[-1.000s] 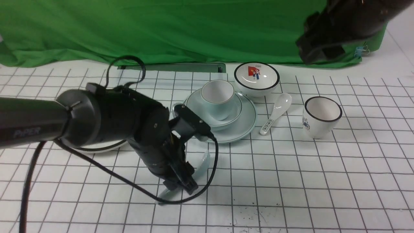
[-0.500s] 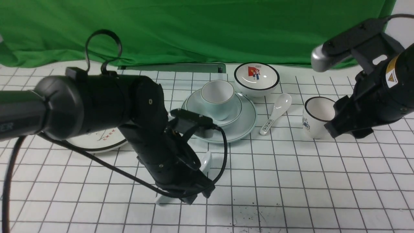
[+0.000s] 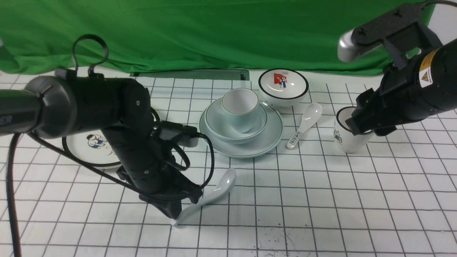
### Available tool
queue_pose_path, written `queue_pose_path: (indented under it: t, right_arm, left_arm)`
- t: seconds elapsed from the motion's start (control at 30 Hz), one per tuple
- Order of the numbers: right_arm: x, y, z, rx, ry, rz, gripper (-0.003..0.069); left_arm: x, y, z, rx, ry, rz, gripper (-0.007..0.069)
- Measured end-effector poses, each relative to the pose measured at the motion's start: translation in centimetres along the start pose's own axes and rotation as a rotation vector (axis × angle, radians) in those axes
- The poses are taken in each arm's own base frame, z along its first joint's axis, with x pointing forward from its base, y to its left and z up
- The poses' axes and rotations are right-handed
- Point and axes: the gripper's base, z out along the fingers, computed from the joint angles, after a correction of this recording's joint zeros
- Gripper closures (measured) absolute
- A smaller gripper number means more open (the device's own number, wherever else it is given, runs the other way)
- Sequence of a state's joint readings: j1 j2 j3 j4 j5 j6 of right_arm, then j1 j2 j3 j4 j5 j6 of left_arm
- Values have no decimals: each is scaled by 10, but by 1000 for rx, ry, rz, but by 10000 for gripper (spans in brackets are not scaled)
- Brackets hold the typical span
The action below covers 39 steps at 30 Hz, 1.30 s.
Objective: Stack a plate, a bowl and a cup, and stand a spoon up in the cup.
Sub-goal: Use the left arm to grab a blue soup spoon
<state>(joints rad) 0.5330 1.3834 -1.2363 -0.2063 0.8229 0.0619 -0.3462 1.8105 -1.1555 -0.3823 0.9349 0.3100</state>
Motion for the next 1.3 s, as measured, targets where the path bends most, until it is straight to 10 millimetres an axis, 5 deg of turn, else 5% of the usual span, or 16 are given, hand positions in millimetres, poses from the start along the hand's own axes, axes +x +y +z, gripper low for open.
queue_pose_path:
  t: [0.2, 0.27, 0.4, 0.57, 0.87, 1.13, 1.27, 1.3]
  right_arm:
    - [0, 0, 0, 0, -2, -35, 371]
    - [0, 0, 0, 1, -2, -40, 525]
    - [0, 0, 0, 1, -2, -41, 634]
    - [-1, 0, 0, 0, -11, -41, 640]
    - [-2, 0, 0, -1, -28, -41, 638]
    - [-2, 0, 0, -1, -29, -41, 629]
    - [-3, 0, 0, -1, -32, -41, 624]
    - [-3, 0, 1, -1, -32, -41, 623]
  left_arm:
    - [0, -23, 7, 73, 27, 70, 660]
    - [0, -27, 22, 55, 68, 93, 660]
    - [1, -17, 36, 2, 117, 68, 660]
    - [-7, 1, 27, -79, 78, -16, 660]
    - [-49, 48, -6, -195, -261, -160, 660]
    - [-57, 26, -12, -124, -253, -216, 610]
    - [-55, 8, -2, -114, -245, -275, 485]
    - [-56, 3, 0, -115, -256, -293, 396]
